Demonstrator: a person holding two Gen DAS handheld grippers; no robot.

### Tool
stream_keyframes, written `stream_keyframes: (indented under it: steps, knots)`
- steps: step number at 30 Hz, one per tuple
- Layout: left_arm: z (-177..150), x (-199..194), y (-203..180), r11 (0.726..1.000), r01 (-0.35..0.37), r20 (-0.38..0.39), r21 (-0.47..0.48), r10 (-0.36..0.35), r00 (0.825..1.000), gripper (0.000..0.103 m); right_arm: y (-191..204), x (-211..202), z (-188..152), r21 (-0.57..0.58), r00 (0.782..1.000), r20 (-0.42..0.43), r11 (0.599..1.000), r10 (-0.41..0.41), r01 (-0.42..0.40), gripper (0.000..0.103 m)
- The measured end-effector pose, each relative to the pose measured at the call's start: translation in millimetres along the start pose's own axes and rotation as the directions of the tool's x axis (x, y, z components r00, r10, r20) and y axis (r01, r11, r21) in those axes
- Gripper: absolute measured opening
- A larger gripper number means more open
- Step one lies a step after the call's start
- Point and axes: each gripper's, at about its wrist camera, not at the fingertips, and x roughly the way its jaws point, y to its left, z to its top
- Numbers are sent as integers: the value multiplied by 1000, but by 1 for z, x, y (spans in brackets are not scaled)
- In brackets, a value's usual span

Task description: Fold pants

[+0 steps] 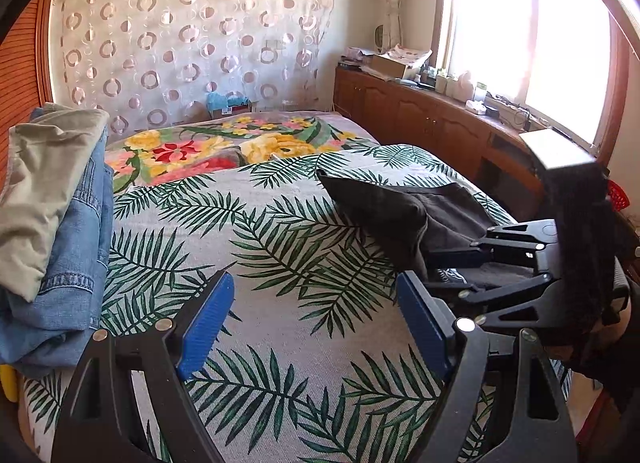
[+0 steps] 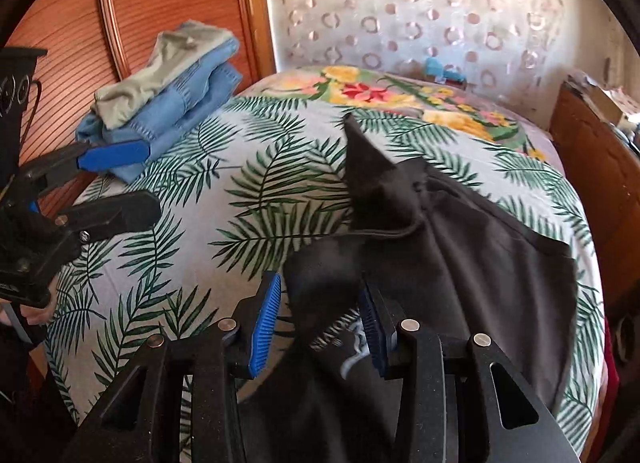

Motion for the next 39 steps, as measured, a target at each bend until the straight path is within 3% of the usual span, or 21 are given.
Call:
stream_keyframes:
  steps: [5,6,7,9,12,21,30,33,39]
  knots:
    - [2,5,-1,1000,8,-14,8,-8,1000,84,-1,2,4,-31,1000,-21,999,-9,8,38]
    - [2,7,-2,1000,9,-18,12,-9,1000,84,-2,1,5,-39,1000,-17,999,-7,6,20]
    - [3,8,-3,1000,11,-20,17,-11,1000,84,-3,0,8,-43,1000,-13,999,-5,4,11]
    - [6,11,-7,999,14,-26,33,-13,1000,84,-4,-4,12,-34,1000,2,999,24,-24,5]
    - [12,17,-14,998,19,-27,63,-18,999,84,-17,-18,14,-17,999,35,1000,26,-25,4]
    - [36,44,-41,991,63,-40,114,-59,997,84,-72,-52,15,55,992,111,997,-56,50,5]
    - [43,85,-57,986,80,-110,145,-64,992,84,-126,-34,7,170,985,55,974,-162,150,5]
    - [43,94,-57,986,73,-127,147,-55,990,84,-130,-31,5,199,983,43,966,-179,167,19]
    - [37,110,-55,988,59,-168,145,-35,985,84,-136,-28,2,236,987,35,961,-157,145,34]
